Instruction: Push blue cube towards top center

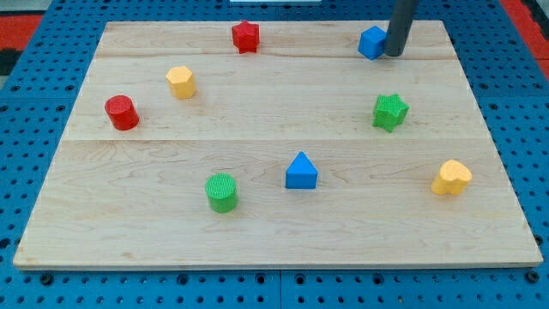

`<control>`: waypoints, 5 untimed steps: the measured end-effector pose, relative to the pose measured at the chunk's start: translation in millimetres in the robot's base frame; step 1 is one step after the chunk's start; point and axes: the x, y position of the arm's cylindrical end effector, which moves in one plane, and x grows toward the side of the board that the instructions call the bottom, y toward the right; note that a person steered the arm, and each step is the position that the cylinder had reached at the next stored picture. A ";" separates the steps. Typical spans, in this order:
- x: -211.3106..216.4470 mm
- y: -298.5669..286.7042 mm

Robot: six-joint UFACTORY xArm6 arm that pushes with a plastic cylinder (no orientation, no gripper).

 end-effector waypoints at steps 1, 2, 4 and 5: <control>0.0 30.2; 0.0 31.1; -5.5 128.8; -29.7 95.0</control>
